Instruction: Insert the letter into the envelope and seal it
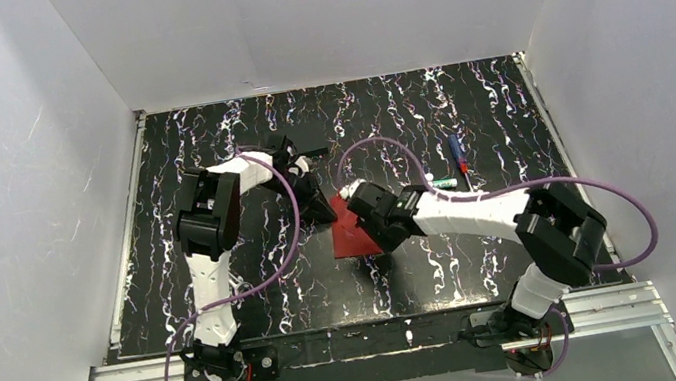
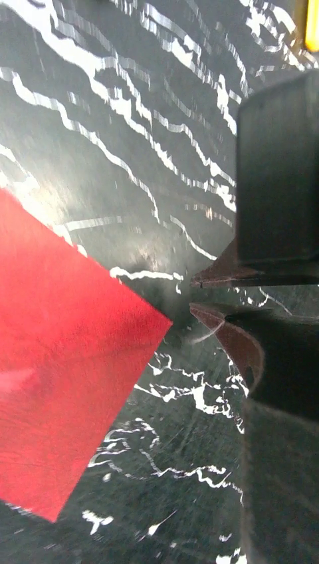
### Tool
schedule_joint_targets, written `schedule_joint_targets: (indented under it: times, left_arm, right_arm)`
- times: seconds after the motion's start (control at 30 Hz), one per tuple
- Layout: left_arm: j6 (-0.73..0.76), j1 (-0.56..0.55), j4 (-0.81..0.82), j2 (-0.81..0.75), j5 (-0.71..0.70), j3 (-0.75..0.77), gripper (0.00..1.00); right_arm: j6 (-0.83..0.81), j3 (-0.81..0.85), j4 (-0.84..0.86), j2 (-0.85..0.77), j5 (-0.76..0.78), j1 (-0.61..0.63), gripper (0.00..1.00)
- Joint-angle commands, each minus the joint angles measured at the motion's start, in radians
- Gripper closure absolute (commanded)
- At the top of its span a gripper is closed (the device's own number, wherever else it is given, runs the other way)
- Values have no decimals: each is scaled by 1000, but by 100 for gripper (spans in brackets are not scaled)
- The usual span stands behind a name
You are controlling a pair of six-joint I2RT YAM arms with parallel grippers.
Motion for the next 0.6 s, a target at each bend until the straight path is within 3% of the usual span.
schedule_joint_targets:
  times: [0.0, 0.17, 0.3, 0.37, 0.53, 0.57]
  left_arm:
    - [64, 20, -16, -51, -137, 32, 86]
    - [64, 21, -27, -188, -129, 79, 65]
    - [66, 24, -60, -316, -223, 75, 52]
    - [59, 31, -70, -379, -281, 51, 47]
    - [49, 50, -84, -550, -528, -38, 34]
    - [46, 50, -97, -583, -610, -49, 27]
  right_arm:
    - [73, 161, -132, -77, 61, -84, 75]
    - [146, 216, -127, -105, 89, -253, 63]
    - [170, 239, -143, -107, 157, -380, 49]
    - [171, 247, -159, -98, 181, -436, 42]
    - [239, 244, -217, -61, 168, -590, 39]
    - [274, 238, -217, -59, 168, -615, 38]
